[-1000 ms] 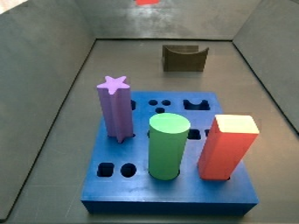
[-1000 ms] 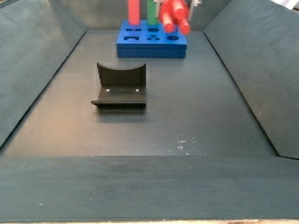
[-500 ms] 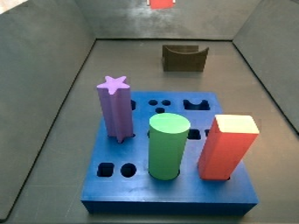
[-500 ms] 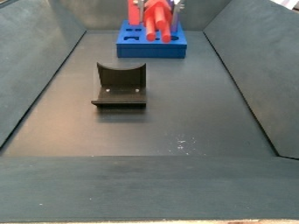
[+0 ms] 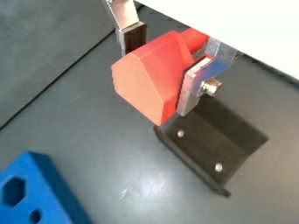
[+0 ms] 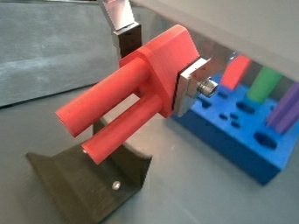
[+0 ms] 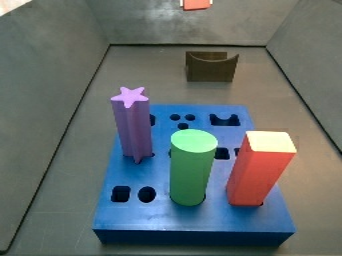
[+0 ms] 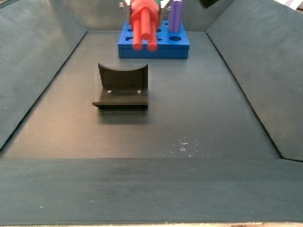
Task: Pick up the 3 prong object. Move up. Place the 3 prong object on the fixture. Regrasp the 3 prong object. Move to above the board. Insert the 3 prong object.
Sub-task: Place the 3 prong object on the fixture.
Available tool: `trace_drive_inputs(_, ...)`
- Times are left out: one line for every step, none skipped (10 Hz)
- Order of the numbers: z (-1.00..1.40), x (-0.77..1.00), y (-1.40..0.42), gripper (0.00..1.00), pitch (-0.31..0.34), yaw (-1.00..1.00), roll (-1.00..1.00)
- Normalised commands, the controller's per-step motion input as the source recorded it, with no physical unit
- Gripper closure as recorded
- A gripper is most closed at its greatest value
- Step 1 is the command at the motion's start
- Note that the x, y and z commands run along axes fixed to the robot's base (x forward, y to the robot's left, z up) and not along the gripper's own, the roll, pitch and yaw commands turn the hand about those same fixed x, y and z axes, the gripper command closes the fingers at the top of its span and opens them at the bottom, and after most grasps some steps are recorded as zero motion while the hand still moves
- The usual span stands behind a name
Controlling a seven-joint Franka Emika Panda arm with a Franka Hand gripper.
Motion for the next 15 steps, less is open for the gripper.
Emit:
trace_drive_inputs(-0.03,0.80,0.05,1.00,0.134,-0.12,-1.00)
trace_drive_inputs(-0.03,0.69,0.05,1.00,0.132,-0.14,-0.96)
trace_drive_inputs(-0.02,0.60,0.05,1.00,0.097,-0.14,-0.76)
trace_drive_inputs(-0.02,0.52,0.05,1.00,0.075,-0.14,-0.60)
trace_drive_inputs(-0.02,0.42,0.05,1.00,0.053,-0.13,-0.38)
trace_drive_inputs(-0.02,0.35,0.04,1.00,0.043,-0.12,-0.25)
trace_drive_inputs(-0.01,0.26,0.03,1.00,0.036,-0.10,-0.18)
trace_drive_inputs(-0.01,0.17,0.04,1.00,0.033,-0.09,-0.17)
trace_drive_inputs(-1.00,0.13,0.13,1.00,0.225,-0.01,-1.00)
trace_drive_inputs(-1.00,0.13,0.14,1.00,0.216,-0.02,-1.00)
trace_drive_inputs(-1.00,0.15,0.14,1.00,0.252,-0.09,-0.98)
trace_drive_inputs(-1.00,0.16,0.14,1.00,0.244,-0.13,-0.83)
trace_drive_inputs(-1.00,0.17,0.14,1.00,0.212,-0.17,-0.68)
trace_drive_inputs(-1.00,0.18,0.14,1.00,0.175,-0.20,-0.52)
trace_drive_inputs(-1.00,0.19,0.15,1.00,0.121,-0.22,-0.31)
